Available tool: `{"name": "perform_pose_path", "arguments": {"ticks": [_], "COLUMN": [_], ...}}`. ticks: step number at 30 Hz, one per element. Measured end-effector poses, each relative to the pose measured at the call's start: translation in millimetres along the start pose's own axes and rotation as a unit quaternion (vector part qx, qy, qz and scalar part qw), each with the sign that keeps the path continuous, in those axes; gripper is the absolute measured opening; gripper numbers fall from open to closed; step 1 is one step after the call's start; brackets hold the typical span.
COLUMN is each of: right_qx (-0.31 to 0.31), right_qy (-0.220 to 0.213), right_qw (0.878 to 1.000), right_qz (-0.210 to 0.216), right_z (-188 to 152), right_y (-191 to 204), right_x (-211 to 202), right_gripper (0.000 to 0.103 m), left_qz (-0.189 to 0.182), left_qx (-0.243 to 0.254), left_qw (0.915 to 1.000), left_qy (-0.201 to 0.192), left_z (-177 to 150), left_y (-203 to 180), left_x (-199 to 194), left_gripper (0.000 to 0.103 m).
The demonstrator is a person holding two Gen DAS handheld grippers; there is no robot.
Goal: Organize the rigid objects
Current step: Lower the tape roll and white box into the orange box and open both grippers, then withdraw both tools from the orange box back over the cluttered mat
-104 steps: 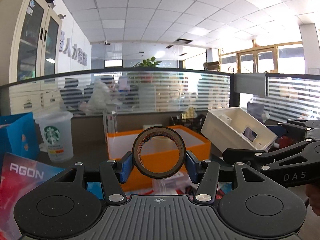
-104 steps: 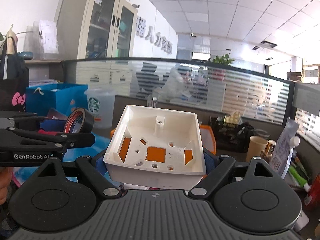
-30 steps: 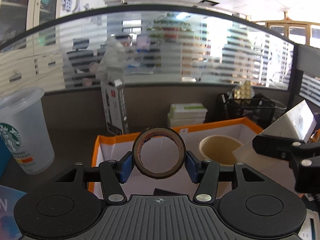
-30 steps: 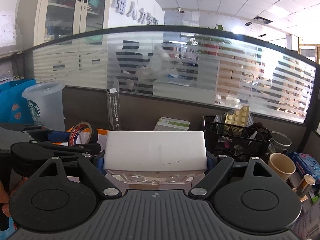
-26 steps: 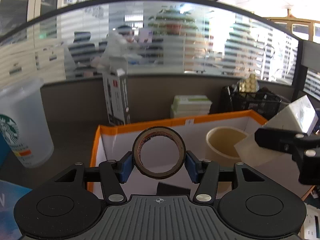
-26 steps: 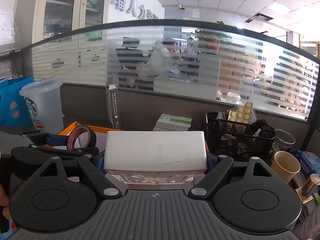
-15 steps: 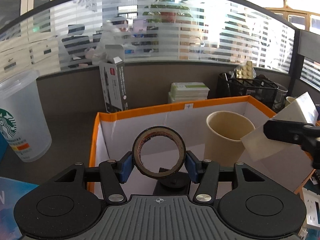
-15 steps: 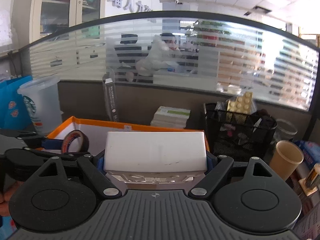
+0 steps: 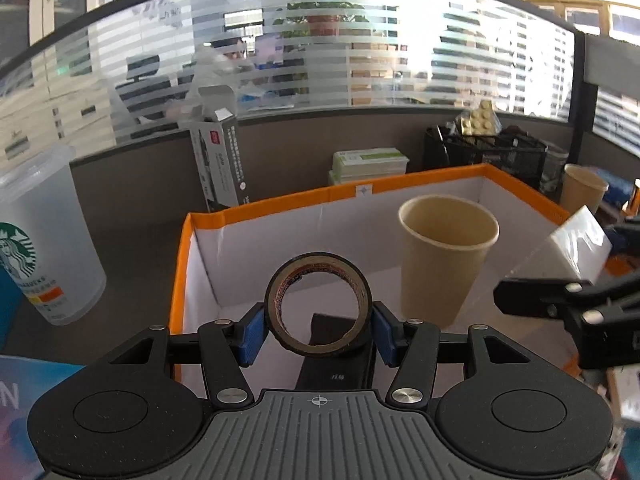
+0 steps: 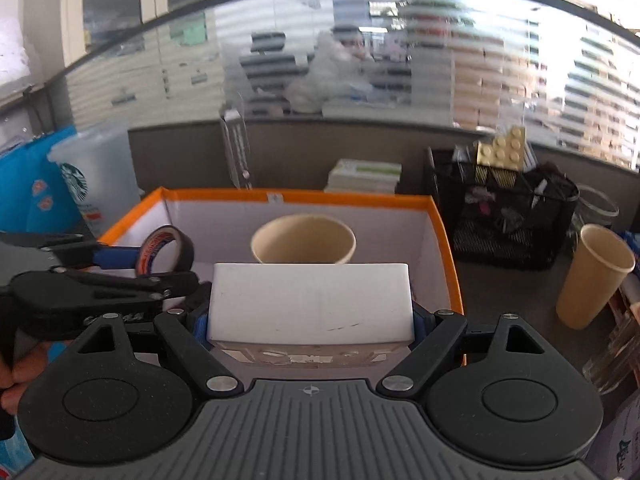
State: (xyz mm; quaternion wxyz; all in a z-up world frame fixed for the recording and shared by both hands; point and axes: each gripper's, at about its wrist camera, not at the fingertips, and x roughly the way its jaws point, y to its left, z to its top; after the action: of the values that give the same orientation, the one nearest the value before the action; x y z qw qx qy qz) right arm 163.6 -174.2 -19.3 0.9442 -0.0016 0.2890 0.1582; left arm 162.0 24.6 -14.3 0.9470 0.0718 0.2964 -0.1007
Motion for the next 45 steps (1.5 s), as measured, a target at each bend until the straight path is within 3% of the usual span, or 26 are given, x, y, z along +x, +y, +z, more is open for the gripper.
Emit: {"name": "perform_pose_path", "arguments": {"ticks": [4, 9, 18, 19, 21, 23, 30, 36, 40, 45], "right_qx": [0.004, -0.005, -0.018, -0.017, -0.018, -0.011, -0.004, -0.003, 0.007, 0.011], "right_qy": [0.008, 0.013, 0.019, 0.019, 0.021, 0.016, -0.016, -0.050, -0.059, -0.066], "right_qw": [1.000, 1.000, 0.999, 0.999, 0.998, 0.998, 0.998, 0.997, 0.996, 0.995], "right_qz": [-0.005, -0.025, -0.046, -0.047, -0.053, -0.054, -0.055, -0.060, -0.066, -0.077], "right_z": [-4.5, -7.0, -9.7, -10.7, -12.0, -11.8, -8.4, -9.4, -17.9, -49.2], "right_y": [-0.6, 4.2, 11.9, 12.9, 14.5, 13.3, 12.0, 10.5, 4.8, -13.3], "right_x": [6.5, 11.0, 12.3, 12.1, 11.6, 7.8, -22.6, -60.1, -81.5, -107.8], "right_gripper": [0.083, 0.083, 0.084, 0.084, 0.087, 0.090, 0.095, 0.097, 0.098, 0.103], "left_qz": [0.001, 0.032, 0.038, 0.039, 0.045, 0.041, 0.059, 0.069, 0.055, 0.027], "left_qx": [-0.003, 0.028, 0.032, 0.032, 0.019, 0.009, 0.004, 0.002, -0.003, -0.001], "left_qw": [1.0000, 0.9991, 0.9987, 0.9986, 0.9986, 0.9991, 0.9983, 0.9964, 0.9956, 0.9959], "left_qy": [0.002, 0.010, 0.014, 0.015, 0.019, 0.012, -0.002, -0.049, -0.077, -0.086], "left_z": [0.2, 0.8, -0.6, -1.2, -0.7, 0.4, -2.1, 3.8, 1.4, -33.5], "left_y": [-0.8, -9.7, -14.3, -14.3, -12.1, -9.5, -7.8, -8.7, -13.1, -18.8], "left_x": [-0.2, 10.0, 12.0, 11.2, 11.5, 8.5, -15.6, -56.9, -86.7, -109.6], "left_gripper": [0.053, 0.053, 0.055, 0.057, 0.085, 0.094, 0.099, 0.101, 0.103, 0.103]}}
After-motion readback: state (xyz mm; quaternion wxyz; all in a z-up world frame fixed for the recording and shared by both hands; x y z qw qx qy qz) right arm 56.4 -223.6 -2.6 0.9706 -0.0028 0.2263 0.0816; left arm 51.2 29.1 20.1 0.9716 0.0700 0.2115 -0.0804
